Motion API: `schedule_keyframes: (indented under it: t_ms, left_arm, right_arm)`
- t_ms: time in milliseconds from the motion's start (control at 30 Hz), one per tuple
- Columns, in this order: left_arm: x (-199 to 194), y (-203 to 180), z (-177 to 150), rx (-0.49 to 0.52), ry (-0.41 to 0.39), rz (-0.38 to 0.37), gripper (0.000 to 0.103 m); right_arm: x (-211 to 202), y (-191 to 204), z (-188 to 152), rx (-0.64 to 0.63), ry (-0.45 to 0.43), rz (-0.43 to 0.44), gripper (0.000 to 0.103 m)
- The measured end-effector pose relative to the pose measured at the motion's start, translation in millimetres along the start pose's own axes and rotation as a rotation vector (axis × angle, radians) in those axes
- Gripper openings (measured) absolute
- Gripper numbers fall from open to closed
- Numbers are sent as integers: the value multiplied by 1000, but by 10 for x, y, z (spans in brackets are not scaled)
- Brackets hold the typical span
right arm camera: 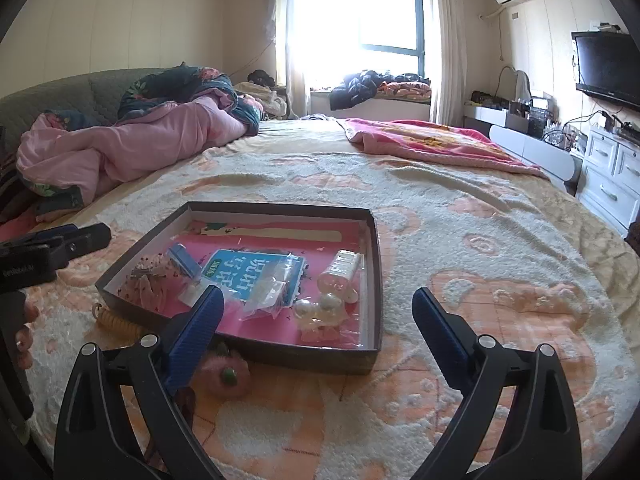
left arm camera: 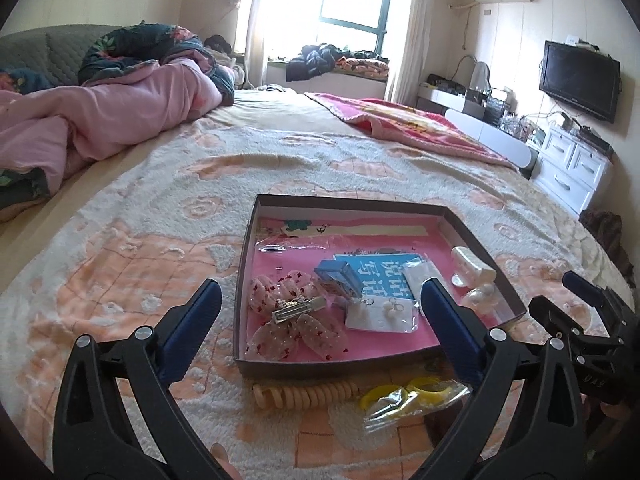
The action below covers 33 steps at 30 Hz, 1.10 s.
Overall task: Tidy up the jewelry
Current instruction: 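Withdraw both open grippers from the tray toward the remaining items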
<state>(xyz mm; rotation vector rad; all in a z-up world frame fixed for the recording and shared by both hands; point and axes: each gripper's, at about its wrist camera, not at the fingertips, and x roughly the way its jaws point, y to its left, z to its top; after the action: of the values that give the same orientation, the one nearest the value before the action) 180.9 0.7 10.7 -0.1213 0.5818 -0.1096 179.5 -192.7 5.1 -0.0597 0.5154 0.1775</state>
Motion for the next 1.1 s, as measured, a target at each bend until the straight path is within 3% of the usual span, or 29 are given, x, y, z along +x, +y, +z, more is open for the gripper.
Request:
schedule_keyframes:
  t_ms: [500, 1100]
  left_arm:
    - [-221, 215, -171, -47, 5, 37, 91]
    - [-367, 252, -372, -21, 32, 42, 91]
  right_arm:
    - [-261, 164, -137, -43, 0, 39, 92]
    - [-304, 388, -336, -87, 68, 111, 92]
